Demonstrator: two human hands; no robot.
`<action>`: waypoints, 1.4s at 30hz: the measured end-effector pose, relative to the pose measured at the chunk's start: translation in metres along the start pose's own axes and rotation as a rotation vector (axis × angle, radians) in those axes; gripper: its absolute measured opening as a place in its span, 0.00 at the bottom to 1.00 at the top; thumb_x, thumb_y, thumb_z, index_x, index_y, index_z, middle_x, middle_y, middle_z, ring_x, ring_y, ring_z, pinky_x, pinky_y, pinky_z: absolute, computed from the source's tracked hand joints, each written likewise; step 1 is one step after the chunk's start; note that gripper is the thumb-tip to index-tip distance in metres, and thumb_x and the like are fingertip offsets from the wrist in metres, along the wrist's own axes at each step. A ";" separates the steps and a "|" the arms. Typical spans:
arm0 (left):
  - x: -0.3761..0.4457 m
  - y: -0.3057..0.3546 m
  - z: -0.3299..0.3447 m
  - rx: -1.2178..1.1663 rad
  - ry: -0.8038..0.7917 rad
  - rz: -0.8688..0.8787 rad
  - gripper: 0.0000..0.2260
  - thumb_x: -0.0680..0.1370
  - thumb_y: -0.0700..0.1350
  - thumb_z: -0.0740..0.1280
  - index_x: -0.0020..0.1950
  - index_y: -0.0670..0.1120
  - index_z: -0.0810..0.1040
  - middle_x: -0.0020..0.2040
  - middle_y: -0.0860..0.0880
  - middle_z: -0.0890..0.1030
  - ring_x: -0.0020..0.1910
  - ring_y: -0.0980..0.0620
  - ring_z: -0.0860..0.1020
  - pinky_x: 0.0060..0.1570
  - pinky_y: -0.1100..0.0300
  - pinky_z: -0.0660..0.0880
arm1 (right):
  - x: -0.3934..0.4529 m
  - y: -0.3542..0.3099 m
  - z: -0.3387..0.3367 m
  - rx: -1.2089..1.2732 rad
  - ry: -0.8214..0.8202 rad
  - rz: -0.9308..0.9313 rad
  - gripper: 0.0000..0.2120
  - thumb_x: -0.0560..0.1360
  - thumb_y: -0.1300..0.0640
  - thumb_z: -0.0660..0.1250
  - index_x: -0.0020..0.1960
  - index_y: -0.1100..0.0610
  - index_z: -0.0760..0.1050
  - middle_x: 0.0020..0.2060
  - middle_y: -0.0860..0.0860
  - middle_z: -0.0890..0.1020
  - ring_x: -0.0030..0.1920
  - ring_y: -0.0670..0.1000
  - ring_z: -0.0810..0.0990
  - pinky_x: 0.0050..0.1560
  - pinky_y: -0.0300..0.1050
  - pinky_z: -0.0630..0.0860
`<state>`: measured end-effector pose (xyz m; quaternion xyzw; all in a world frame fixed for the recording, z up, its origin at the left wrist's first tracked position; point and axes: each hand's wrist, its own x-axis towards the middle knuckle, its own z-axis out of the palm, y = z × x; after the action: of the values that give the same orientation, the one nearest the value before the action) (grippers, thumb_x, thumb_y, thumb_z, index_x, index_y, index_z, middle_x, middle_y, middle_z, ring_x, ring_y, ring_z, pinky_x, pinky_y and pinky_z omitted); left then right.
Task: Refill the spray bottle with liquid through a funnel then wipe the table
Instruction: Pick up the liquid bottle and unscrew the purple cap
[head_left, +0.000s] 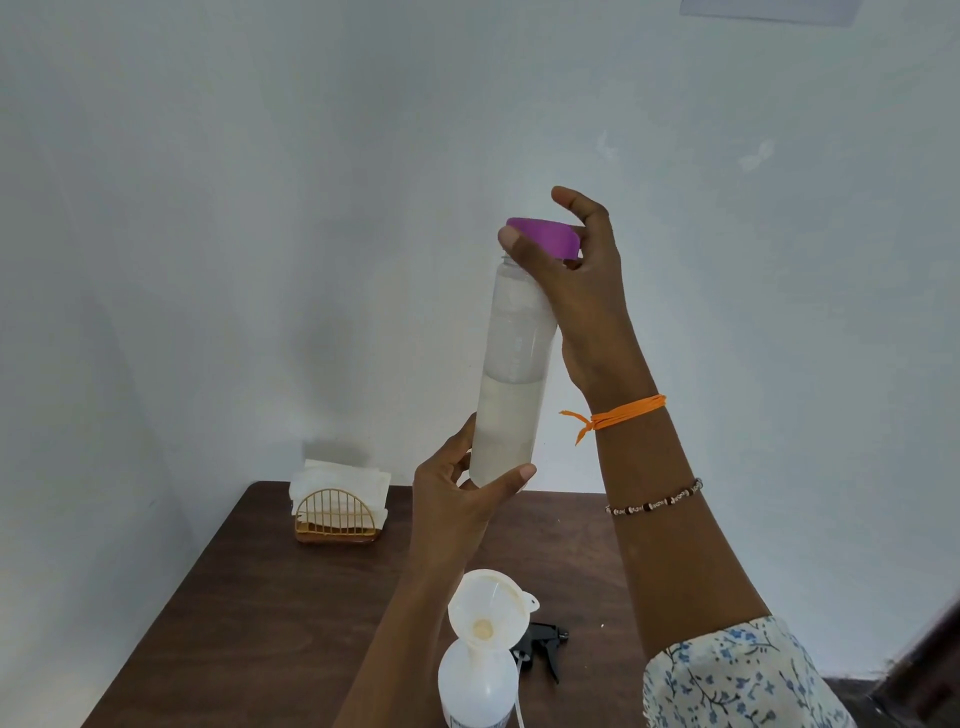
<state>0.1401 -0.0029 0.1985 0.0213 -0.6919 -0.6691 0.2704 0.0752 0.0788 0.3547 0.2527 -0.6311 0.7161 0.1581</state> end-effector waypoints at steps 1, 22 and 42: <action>0.000 0.000 0.000 -0.001 0.001 -0.003 0.24 0.66 0.47 0.76 0.59 0.60 0.72 0.57 0.57 0.77 0.54 0.55 0.77 0.41 0.77 0.74 | 0.000 0.000 -0.001 0.006 0.002 -0.002 0.29 0.71 0.56 0.72 0.68 0.52 0.64 0.55 0.50 0.72 0.52 0.49 0.75 0.49 0.38 0.78; 0.001 -0.002 0.000 0.041 -0.010 -0.008 0.24 0.67 0.48 0.76 0.57 0.61 0.71 0.52 0.63 0.76 0.52 0.60 0.76 0.38 0.78 0.73 | 0.001 0.000 -0.009 0.093 -0.123 -0.014 0.17 0.72 0.64 0.68 0.60 0.59 0.75 0.55 0.55 0.79 0.52 0.50 0.79 0.48 0.35 0.77; 0.004 -0.016 -0.017 0.133 -0.215 -0.086 0.19 0.63 0.52 0.72 0.49 0.64 0.71 0.49 0.64 0.79 0.49 0.63 0.78 0.43 0.68 0.75 | 0.005 0.029 -0.022 0.191 -0.362 -0.031 0.25 0.65 0.60 0.65 0.62 0.62 0.73 0.55 0.55 0.78 0.55 0.51 0.77 0.53 0.41 0.74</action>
<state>0.1386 -0.0213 0.1842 -0.0031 -0.7581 -0.6312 0.1638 0.0520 0.0954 0.3320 0.4007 -0.5746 0.7131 0.0283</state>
